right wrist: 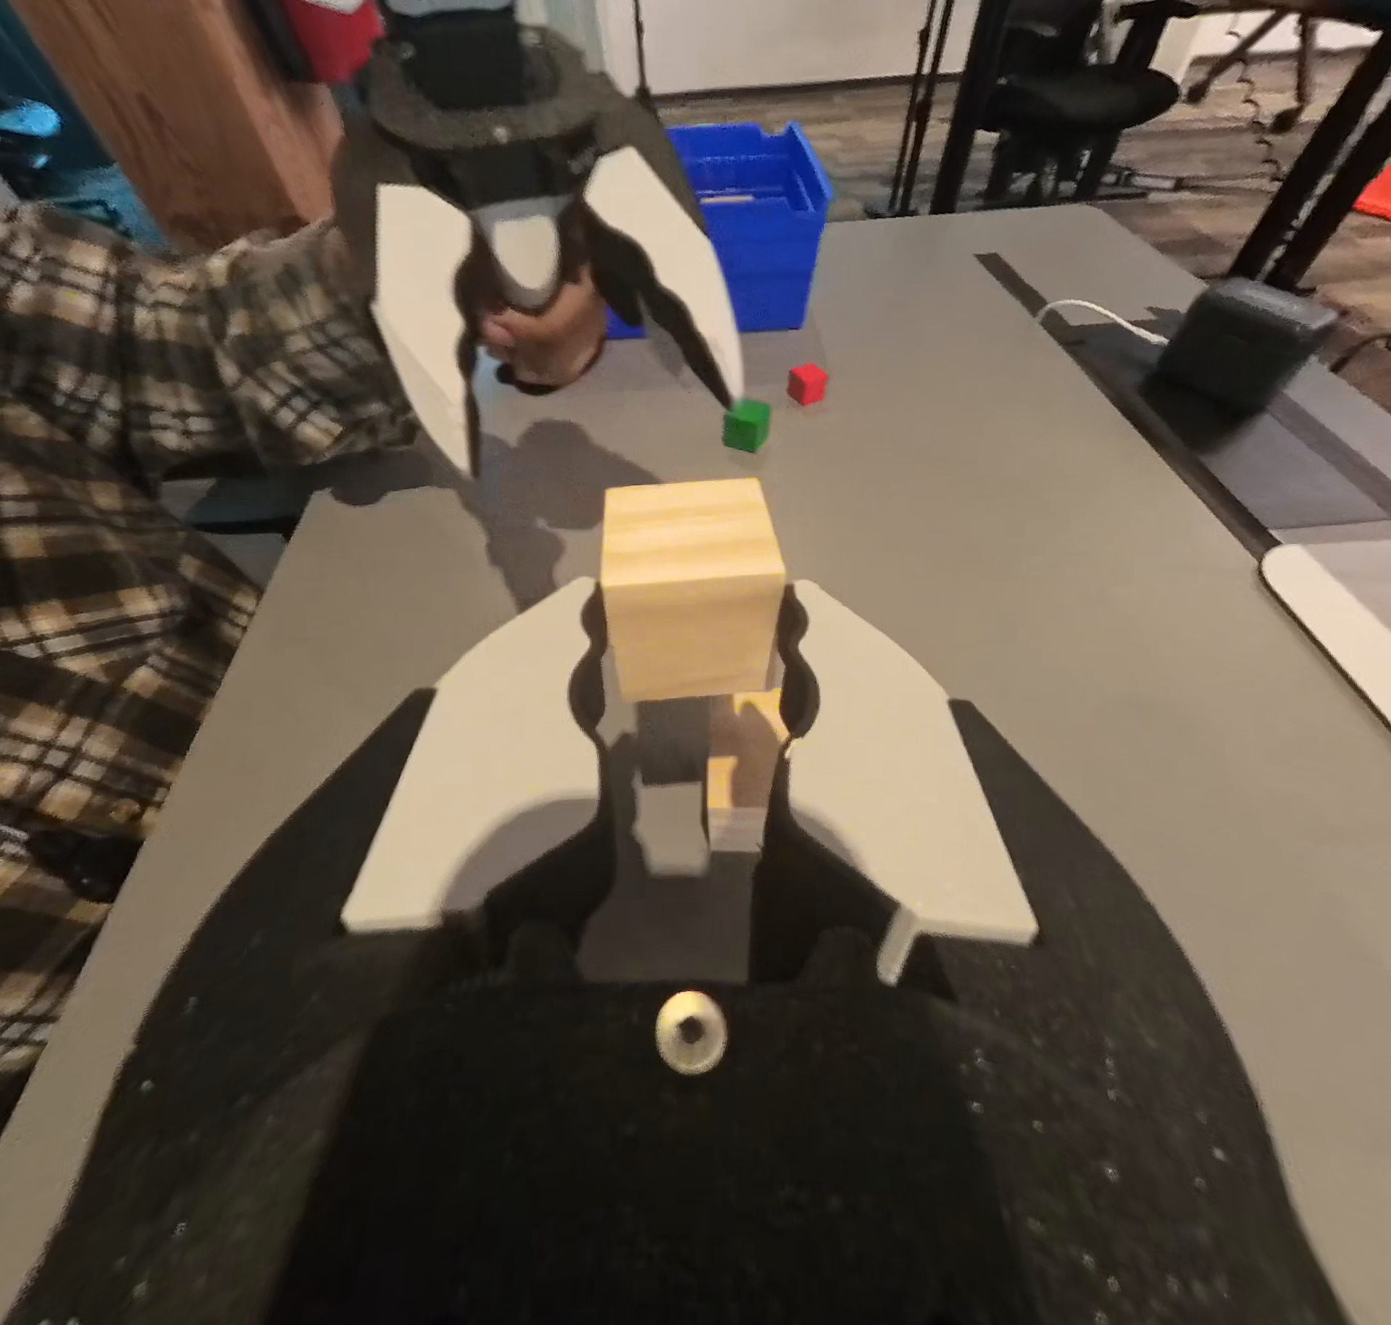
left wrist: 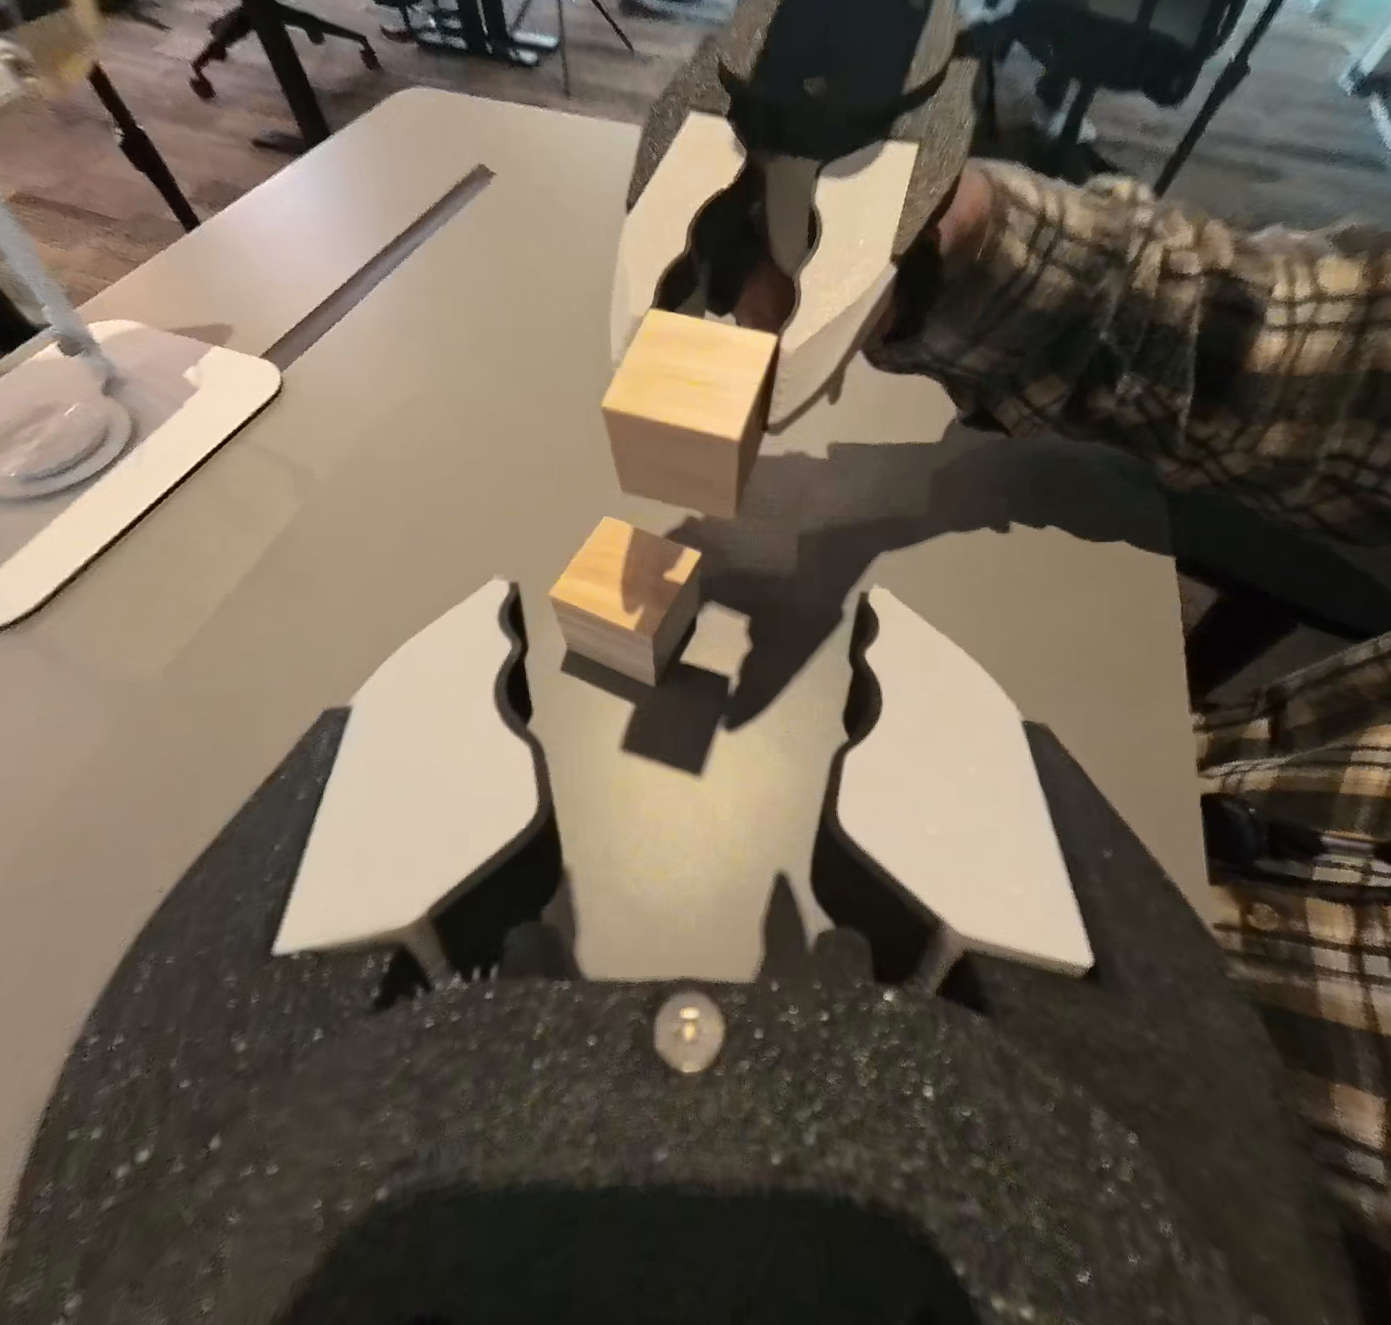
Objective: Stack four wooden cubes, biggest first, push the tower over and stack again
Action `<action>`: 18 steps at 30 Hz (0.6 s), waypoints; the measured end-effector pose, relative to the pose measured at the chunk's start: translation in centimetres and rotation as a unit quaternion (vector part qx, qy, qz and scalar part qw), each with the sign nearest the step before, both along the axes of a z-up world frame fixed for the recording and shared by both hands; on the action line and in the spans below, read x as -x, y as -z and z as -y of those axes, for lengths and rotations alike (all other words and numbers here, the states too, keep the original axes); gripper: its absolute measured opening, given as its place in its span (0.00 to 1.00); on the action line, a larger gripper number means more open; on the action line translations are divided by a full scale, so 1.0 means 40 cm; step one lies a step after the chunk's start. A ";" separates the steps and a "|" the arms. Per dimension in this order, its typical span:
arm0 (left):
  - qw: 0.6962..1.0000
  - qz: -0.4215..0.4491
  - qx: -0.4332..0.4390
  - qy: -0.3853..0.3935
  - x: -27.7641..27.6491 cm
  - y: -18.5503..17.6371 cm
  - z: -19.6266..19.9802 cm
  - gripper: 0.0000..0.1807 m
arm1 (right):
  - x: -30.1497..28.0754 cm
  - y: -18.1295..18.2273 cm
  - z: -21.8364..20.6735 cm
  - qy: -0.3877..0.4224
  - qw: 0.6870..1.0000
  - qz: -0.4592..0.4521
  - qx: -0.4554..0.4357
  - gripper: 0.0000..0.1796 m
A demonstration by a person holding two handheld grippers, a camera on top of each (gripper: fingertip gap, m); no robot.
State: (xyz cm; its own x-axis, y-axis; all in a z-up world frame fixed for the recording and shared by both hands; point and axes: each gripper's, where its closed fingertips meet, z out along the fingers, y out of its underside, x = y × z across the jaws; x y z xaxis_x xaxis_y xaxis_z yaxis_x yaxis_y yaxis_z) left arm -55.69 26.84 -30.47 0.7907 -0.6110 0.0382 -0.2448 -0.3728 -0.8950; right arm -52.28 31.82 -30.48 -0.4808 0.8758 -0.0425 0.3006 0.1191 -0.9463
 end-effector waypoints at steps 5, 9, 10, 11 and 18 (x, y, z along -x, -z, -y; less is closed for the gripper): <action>0.997 0.070 -0.023 -0.034 0.039 -0.007 0.082 0.42 | 0.003 0.044 -0.030 0.037 0.999 -0.019 0.031 0.24; 0.995 0.078 -0.027 -0.059 0.066 0.008 0.133 0.40 | 0.006 0.084 -0.042 0.051 0.998 -0.023 0.038 0.24; 0.995 0.075 -0.026 -0.065 0.074 0.013 0.142 0.40 | 0.007 0.092 -0.043 0.051 0.998 -0.022 0.042 0.24; 0.995 0.072 -0.026 -0.071 0.082 0.017 0.148 0.40 | 0.009 0.099 -0.045 0.051 0.997 -0.022 0.045 0.24; 0.992 0.082 -0.019 -0.093 0.118 0.042 0.166 0.39 | 0.033 0.139 -0.051 0.054 0.998 -0.012 0.041 0.24</action>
State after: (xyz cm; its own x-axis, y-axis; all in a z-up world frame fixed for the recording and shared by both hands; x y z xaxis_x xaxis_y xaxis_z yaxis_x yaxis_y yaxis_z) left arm -60.41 20.22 -32.16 0.8752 -0.4580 0.1556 -0.0240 -0.3623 -0.9317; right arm -53.61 33.87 -36.04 -0.3861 0.9164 -0.1055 0.2839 0.0093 -0.9588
